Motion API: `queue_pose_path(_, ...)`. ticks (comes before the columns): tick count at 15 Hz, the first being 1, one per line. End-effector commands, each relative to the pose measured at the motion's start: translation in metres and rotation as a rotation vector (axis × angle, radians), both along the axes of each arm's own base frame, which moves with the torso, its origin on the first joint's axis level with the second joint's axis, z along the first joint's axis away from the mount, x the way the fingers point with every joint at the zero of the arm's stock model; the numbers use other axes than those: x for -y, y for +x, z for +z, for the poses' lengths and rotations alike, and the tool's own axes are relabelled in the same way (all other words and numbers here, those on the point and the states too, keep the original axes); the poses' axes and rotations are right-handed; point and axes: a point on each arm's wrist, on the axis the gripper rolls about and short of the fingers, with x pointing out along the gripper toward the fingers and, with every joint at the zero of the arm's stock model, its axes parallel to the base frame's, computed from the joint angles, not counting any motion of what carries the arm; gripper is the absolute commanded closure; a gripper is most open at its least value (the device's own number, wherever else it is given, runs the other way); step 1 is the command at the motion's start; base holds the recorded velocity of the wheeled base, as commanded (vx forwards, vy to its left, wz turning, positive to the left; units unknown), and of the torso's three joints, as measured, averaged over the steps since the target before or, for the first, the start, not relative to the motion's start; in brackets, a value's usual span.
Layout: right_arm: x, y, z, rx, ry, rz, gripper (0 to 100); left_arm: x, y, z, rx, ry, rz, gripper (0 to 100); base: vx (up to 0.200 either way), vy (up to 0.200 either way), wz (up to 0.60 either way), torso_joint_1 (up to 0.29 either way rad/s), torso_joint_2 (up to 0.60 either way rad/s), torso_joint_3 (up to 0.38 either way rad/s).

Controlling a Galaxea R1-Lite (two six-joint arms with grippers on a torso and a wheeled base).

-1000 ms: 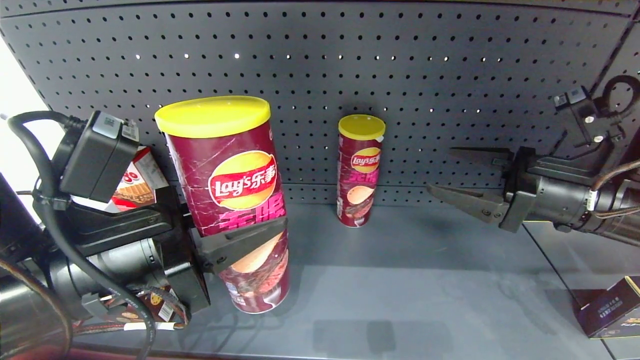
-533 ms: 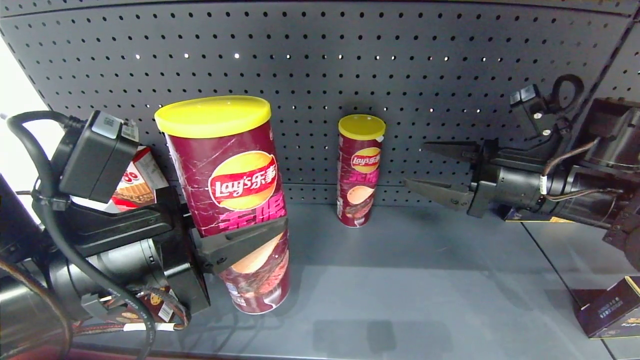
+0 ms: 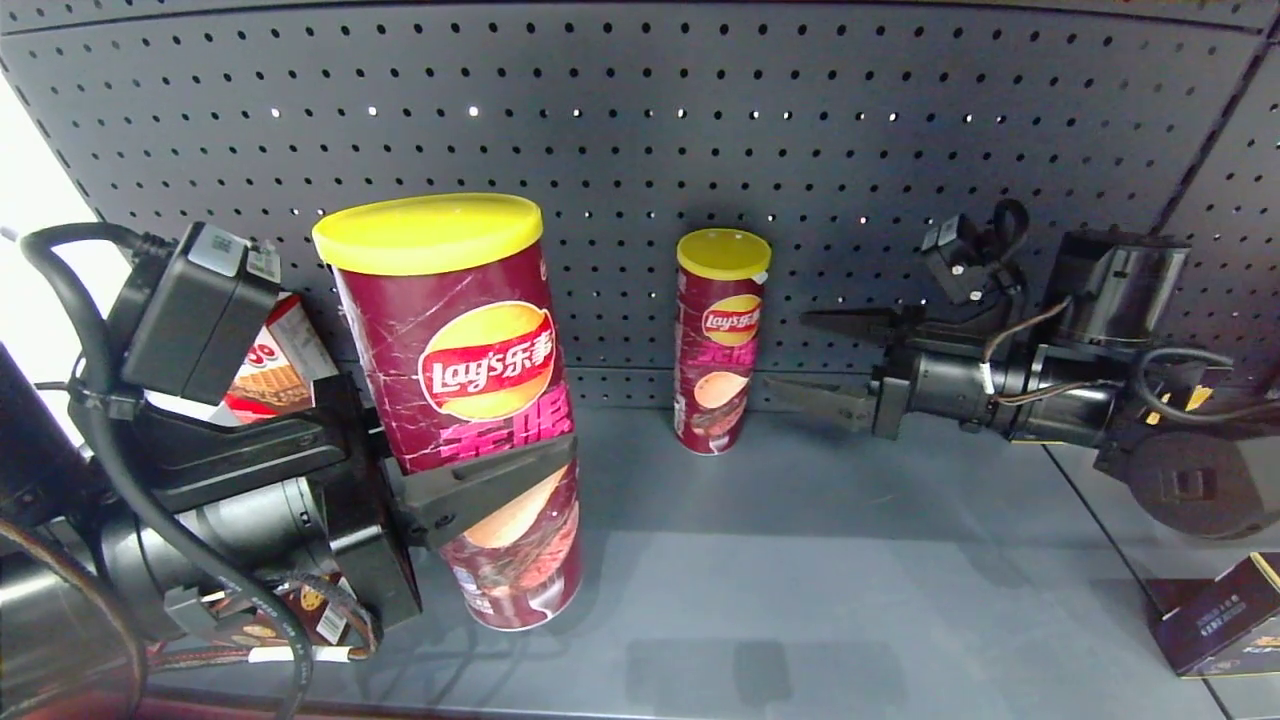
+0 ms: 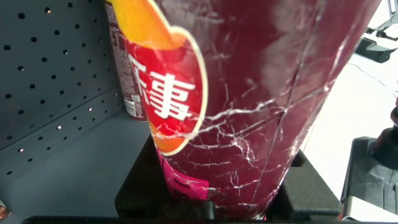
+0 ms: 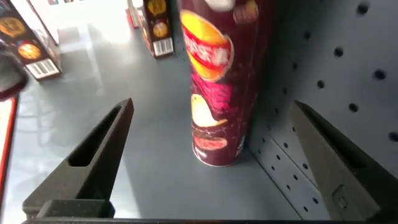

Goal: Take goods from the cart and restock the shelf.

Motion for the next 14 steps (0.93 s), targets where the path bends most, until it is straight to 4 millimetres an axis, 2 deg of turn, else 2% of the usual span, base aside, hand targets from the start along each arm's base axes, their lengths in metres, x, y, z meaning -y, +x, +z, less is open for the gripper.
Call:
queue_pose_path(1, -0.006, 0.010, -0.010, -0.023, -0.010, 0.005, 0, 0.000, 0.000, 0.000, -0.002, 0.001, 0.000, 100, 0.000, 0.000, 0.00, 0.000, 0.00, 0.000)
queue_pose_path(2, -0.012, 0.018, -0.015, -0.028, -0.012, 0.012, 0, 0.000, 0.000, 0.000, -0.002, -0.001, 0.001, 100, 0.000, 0.000, 0.00, 0.000, 0.00, 0.000)
queue_pose_path(6, -0.022, 0.027, -0.024, -0.040, -0.017, 0.031, 0, -0.001, 0.001, 0.000, -0.003, 0.000, 0.004, 100, 0.000, 0.000, 0.00, 0.000, 0.00, 0.000)
queue_pose_path(14, -0.036, 0.047, -0.043, -0.063, -0.028, 0.042, 0, -0.001, 0.001, 0.000, -0.021, -0.012, 0.005, 100, 0.000, 0.000, 0.00, 0.000, 0.00, 0.000)
